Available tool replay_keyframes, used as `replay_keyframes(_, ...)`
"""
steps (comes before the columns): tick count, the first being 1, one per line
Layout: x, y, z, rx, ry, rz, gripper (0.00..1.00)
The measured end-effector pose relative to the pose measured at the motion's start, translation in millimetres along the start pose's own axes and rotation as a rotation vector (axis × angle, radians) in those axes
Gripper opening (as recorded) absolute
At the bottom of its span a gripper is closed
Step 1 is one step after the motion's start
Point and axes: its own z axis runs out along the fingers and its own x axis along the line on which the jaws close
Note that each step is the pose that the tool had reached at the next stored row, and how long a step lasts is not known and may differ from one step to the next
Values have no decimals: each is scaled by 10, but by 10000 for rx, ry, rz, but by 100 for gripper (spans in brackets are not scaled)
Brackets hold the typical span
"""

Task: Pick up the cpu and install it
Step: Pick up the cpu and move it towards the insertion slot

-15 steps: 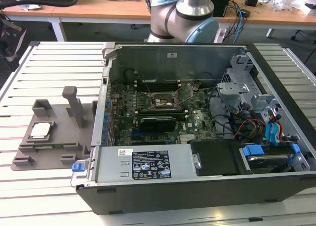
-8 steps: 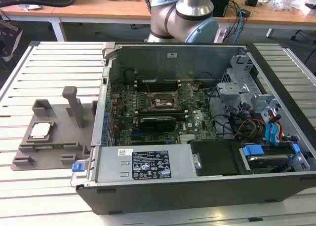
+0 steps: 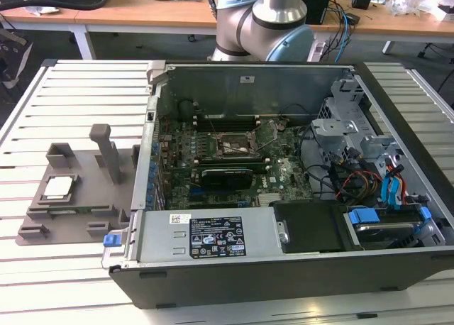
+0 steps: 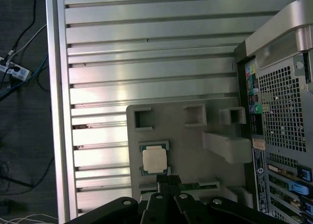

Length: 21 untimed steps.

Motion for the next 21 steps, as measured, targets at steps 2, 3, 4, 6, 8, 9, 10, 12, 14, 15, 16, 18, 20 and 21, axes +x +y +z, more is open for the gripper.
replay_keyframes(2, 1, 0, 0, -1, 0, 0, 24)
replay_keyframes(3, 1, 0, 0, -1, -1, 0, 30)
replay_keyframes(4, 1, 0, 0, 0, 0, 0, 36)
replay_keyframes(6, 2, 0, 0, 0, 0, 1, 48)
replay_keyframes(8, 2, 0, 0, 0, -1, 0, 60)
replay_keyframes(9, 5, 1, 0, 143, -10, -4, 60)
replay_keyframes(10, 3, 1, 0, 379, -25, -44, 60)
replay_keyframes(12, 3, 3, 1, 540, -31, -153, 60)
replay_keyframes(14, 3, 5, 1, 537, -24, -374, 60)
replay_keyframes(15, 3, 7, 2, 531, -19, -600, 60)
replay_keyframes(16, 3, 7, 2, 531, -19, -623, 60)
replay_keyframes(18, 3, 7, 2, 530, -19, -628, 60)
replay_keyframes(20, 3, 7, 2, 529, -19, -630, 60)
replay_keyframes(21, 3, 7, 3, 529, -20, -631, 60)
